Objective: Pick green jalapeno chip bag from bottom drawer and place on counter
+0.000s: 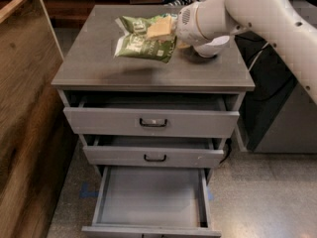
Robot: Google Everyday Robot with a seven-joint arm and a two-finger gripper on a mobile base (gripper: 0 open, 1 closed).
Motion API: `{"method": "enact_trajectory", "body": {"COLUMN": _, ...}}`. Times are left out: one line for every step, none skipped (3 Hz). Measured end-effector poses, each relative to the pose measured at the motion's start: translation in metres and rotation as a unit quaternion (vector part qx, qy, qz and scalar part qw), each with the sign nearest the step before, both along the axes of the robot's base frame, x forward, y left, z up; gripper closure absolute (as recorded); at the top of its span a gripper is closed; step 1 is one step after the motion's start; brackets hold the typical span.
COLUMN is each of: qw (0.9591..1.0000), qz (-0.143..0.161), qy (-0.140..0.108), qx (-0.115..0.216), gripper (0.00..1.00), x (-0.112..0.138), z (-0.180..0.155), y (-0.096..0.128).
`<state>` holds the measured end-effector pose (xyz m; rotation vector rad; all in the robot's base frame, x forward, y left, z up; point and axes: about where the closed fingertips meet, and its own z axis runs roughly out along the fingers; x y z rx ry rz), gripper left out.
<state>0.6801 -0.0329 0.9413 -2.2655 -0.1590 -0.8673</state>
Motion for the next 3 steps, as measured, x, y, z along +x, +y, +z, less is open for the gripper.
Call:
{"method": "enact_trajectory", "body": {"qw": 0.9998, "qz": 0.000, "qy": 0.014, "qx": 0.011, "gripper": 1.00, "x": 0.029, "z": -0.016, "y": 0.004}}
{"method": "enact_trajectory", "body": {"qw": 0.9994, "qz": 0.004, "qy": 0.034, "qx": 0.007, "gripper": 0.82, "x": 0.055, "z": -0.026, "y": 0.008}}
{"method": "enact_trajectory", "body": {"qw": 0.9985, "qz": 0.016, "qy": 0.052, "qx": -0.003, "gripper": 0.58, "x": 0.072, "z": -0.034, "y": 0.016}}
